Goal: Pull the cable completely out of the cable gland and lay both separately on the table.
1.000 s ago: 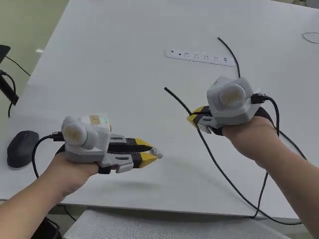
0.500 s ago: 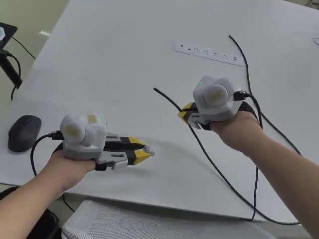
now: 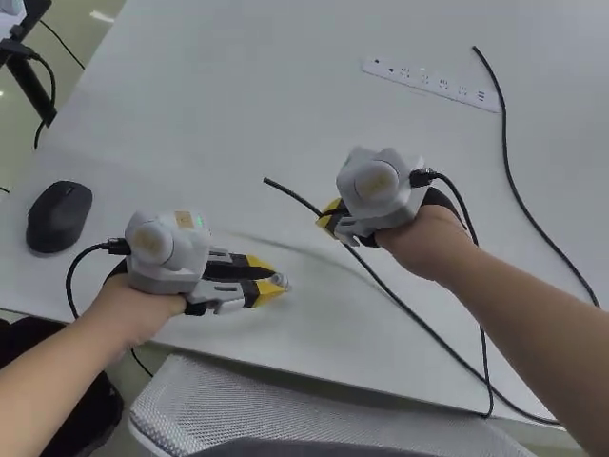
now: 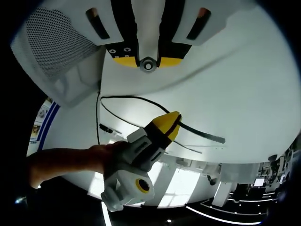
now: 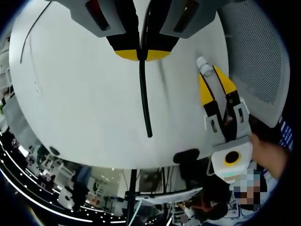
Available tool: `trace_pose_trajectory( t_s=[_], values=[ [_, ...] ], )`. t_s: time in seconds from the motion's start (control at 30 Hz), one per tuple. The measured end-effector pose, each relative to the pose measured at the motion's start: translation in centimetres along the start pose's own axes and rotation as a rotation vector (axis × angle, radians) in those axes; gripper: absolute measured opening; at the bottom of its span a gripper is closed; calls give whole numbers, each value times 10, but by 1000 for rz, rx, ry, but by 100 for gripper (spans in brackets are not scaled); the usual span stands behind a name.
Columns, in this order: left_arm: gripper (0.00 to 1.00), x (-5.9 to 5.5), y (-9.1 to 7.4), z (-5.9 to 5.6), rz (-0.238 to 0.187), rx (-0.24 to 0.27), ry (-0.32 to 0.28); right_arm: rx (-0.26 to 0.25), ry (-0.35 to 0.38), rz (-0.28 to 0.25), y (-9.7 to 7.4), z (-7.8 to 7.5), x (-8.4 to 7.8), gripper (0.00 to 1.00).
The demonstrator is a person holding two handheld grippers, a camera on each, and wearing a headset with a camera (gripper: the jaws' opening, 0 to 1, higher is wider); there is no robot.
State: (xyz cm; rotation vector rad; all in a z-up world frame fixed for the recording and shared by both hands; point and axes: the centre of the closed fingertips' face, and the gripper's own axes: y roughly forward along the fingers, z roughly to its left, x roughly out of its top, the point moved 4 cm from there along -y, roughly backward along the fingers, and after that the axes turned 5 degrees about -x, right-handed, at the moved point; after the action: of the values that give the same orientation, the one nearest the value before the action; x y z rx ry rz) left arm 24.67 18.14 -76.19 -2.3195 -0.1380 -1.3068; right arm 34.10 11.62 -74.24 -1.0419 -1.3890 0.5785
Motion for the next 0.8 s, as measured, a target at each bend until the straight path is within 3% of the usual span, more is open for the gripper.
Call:
trace_pose_trajectory(
  t_s=[0.2,0.37,0.63,0.8],
  values=[
    [15,-6,-1,1,11,6,2,40,-76,38,22,17,-2,0],
    [16,-11,-2,8,7,14,-4,60,-76,53,36,24,-3,0],
    [16,-17,-2,12,-3,31,-10,88,-119,72,45,35,-7,0],
    [16,-20,-3,13,-7,36,-17,90,-97,66,47,36,-5,0]
  ],
)
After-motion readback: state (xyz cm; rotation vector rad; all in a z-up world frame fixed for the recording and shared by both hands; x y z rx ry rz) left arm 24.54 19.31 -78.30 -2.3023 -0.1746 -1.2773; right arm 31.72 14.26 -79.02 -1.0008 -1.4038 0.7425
